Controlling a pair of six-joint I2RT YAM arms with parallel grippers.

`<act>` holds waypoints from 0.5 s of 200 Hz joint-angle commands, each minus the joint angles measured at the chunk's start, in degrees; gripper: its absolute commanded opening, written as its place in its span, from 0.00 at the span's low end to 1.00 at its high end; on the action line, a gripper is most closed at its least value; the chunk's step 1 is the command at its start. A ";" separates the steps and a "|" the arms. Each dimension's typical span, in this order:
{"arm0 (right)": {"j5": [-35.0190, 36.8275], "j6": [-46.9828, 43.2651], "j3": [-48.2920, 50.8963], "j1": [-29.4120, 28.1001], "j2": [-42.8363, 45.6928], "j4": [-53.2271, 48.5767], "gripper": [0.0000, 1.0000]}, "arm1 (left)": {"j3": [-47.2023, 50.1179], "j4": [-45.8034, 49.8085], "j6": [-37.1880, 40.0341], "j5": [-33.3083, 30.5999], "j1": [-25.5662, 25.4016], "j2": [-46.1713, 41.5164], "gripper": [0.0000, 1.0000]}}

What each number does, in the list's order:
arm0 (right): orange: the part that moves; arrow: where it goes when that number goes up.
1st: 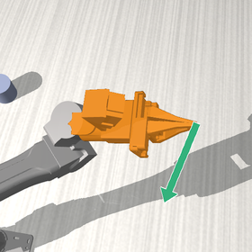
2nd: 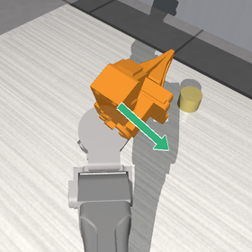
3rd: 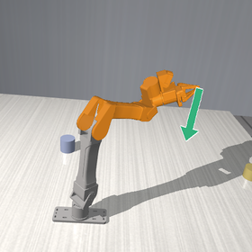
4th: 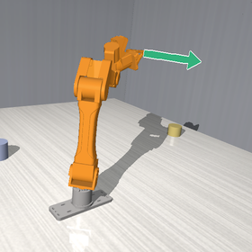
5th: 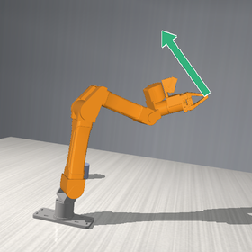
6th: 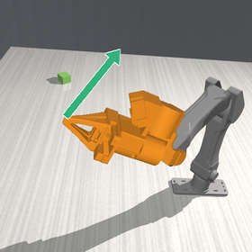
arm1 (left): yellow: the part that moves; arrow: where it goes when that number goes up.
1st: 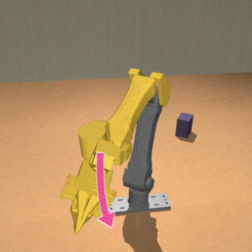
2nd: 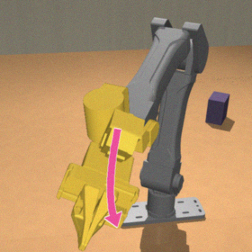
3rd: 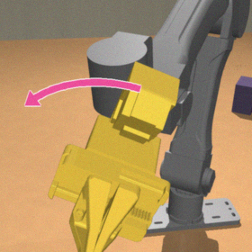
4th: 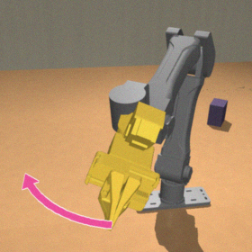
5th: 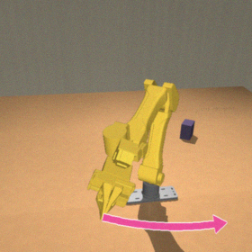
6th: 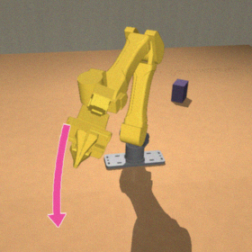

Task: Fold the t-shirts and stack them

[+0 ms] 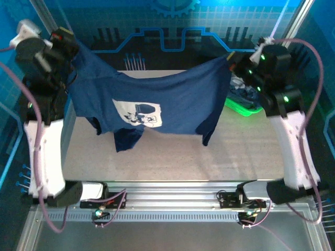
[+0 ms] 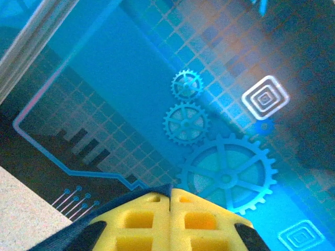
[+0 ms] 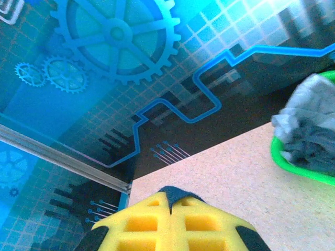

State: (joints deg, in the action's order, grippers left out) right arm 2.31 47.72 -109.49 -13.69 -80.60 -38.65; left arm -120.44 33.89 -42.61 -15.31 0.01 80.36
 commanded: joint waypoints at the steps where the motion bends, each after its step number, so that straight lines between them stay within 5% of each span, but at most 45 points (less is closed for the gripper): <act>1: -6.71 1.89 -7.61 0.77 -11.89 3.72 0.00 | -8.77 3.76 -3.41 10.71 3.74 14.81 0.00; 47: -12.99 1.29 -43.90 1.43 -37.71 0.61 0.00 | -41.08 3.89 -11.72 26.80 11.60 38.31 0.00; 71: -14.04 4.24 -57.58 3.27 -45.18 -0.09 0.00 | -39.45 -7.36 -14.16 30.64 14.59 35.48 0.00; 100: -14.70 4.84 -53.39 5.48 -41.91 6.24 0.00 | -36.29 -15.83 -14.13 33.57 17.52 28.77 0.00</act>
State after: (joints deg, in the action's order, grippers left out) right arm -10.28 51.22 -162.63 -10.68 -127.04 -38.92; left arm -155.15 32.49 -54.94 12.29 15.64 120.40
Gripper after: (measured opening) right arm 0.059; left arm 0.051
